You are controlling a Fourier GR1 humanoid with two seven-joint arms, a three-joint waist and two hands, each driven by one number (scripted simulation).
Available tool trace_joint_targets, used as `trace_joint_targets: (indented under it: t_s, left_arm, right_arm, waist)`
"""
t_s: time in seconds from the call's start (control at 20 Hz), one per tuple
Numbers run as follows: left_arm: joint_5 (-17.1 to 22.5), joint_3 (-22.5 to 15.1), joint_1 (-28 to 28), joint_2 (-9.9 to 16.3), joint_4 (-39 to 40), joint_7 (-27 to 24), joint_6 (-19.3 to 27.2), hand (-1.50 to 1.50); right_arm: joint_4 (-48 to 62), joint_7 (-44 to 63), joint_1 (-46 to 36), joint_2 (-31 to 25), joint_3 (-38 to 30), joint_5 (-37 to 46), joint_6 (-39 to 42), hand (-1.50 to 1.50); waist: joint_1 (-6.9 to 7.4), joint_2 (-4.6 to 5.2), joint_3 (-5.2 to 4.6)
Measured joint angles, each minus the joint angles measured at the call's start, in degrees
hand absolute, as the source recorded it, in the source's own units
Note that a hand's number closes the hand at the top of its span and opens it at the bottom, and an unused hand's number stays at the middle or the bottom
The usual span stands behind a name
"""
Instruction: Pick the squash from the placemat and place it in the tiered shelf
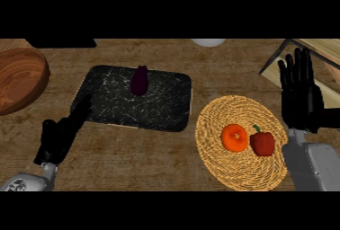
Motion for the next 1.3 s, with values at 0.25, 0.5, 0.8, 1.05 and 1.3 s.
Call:
trace_joint_targets:
  t_s: [0.25,0.5,0.8,1.05,1.3]
  left_arm:
    - [1.4,3.7,-3.3,-0.8,-1.6,-0.8,1.1,0.00]
    - [3.9,6.4,-6.9,-3.0,-1.9,-0.6,2.2,0.00]
    - [5.4,9.0,-9.1,-3.7,-0.1,0.0,2.0,0.00]
    - [5.1,9.5,-9.6,-4.4,0.6,0.3,1.9,0.00]
    - [4.9,9.6,-9.0,-4.4,0.8,0.0,1.5,0.00]
  right_arm:
    - [2.1,0.4,-5.3,-6.4,3.4,0.9,11.5,1.50]
    - [10.0,4.1,-9.5,-13.2,5.1,1.9,21.0,-1.50]
    - [16.6,3.2,-11.7,-15.4,3.7,-8.3,40.6,-1.50]
    - [17.1,6.3,-15.1,-22.0,5.1,-8.9,52.7,-1.50]
    - [10.8,11.4,-19.0,-29.2,10.3,-1.4,58.4,-1.50]
  waist:
    - [1.36,1.14,-0.08]
    - [2.03,1.87,-0.19]
    - [1.25,1.80,-0.08]
    - [0.75,1.51,-0.14]
    - [0.61,1.11,-0.24]
